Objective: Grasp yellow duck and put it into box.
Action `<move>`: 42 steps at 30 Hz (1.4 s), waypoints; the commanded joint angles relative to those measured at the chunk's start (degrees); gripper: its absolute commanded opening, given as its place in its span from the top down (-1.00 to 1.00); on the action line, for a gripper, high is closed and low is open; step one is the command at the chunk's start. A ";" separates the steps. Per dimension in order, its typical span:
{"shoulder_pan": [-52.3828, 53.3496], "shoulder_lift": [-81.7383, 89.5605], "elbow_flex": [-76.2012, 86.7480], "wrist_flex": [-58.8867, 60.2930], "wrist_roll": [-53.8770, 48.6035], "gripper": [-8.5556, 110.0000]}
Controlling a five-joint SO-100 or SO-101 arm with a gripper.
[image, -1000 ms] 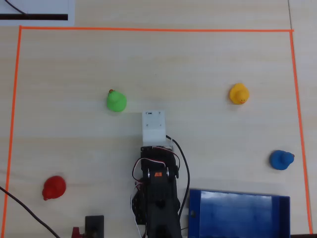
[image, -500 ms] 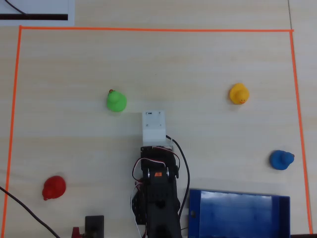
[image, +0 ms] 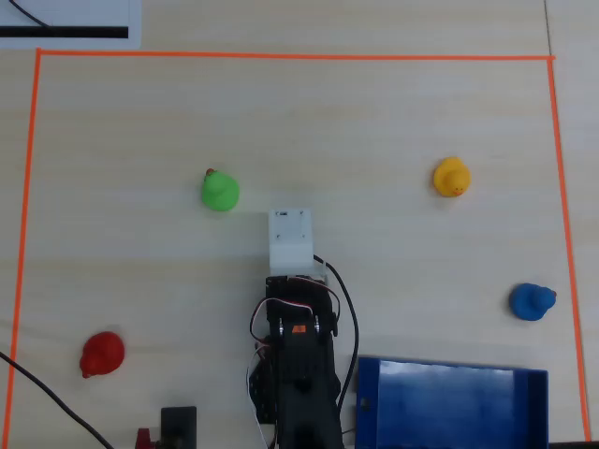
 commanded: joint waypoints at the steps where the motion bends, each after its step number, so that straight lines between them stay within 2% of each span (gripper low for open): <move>1: 0.18 0.09 0.09 0.79 0.44 0.79; 34: 1.76 0.09 0.09 0.53 0.00 0.79; 38: 1.85 -1.49 -2.46 -5.36 0.35 0.85; 42: 2.72 -13.01 -14.77 -13.97 2.29 0.85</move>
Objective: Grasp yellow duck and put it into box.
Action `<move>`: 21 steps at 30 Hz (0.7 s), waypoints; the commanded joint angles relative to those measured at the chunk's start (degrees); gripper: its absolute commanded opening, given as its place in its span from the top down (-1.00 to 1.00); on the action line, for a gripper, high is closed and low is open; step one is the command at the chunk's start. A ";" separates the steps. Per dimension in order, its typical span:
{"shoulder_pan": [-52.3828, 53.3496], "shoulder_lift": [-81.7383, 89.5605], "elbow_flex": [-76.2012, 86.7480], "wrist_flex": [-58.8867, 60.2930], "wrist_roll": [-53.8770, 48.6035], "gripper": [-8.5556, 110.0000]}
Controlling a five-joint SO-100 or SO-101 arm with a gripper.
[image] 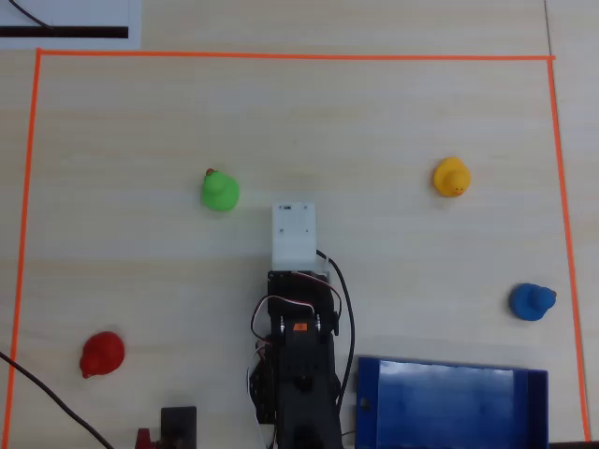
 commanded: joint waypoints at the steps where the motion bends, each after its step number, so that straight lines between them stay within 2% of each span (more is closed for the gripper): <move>1: 1.14 -11.25 -15.73 -8.61 2.64 0.85; 8: 5.71 -29.36 -34.10 -20.04 5.80 0.79; 21: 27.42 -41.48 -28.56 -56.43 11.25 0.59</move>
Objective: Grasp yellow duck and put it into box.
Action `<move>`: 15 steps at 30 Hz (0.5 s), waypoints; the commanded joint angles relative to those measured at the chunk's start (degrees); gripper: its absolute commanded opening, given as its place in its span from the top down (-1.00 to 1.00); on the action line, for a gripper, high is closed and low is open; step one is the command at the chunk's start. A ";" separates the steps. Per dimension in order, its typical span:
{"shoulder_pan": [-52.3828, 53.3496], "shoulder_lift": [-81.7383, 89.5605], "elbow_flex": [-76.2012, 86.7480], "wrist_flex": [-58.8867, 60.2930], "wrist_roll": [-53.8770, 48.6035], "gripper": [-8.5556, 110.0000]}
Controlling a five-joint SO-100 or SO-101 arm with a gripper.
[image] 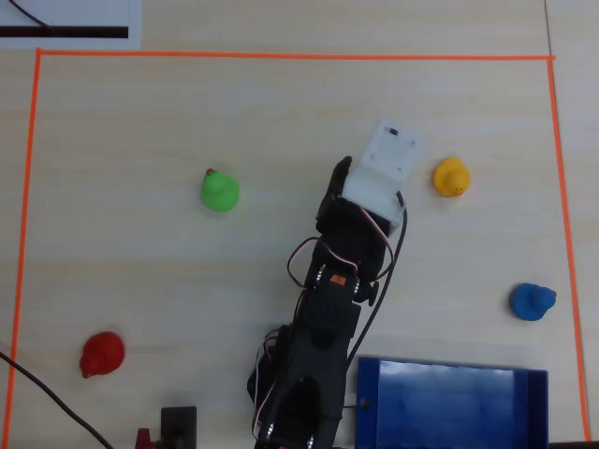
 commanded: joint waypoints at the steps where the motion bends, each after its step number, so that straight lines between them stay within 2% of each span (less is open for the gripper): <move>1: 7.03 -3.34 -0.18 -11.69 0.79 0.58; 7: 14.41 -11.34 -0.09 -14.77 -0.35 0.43; 15: 19.07 -25.49 -5.71 -14.68 -1.32 0.39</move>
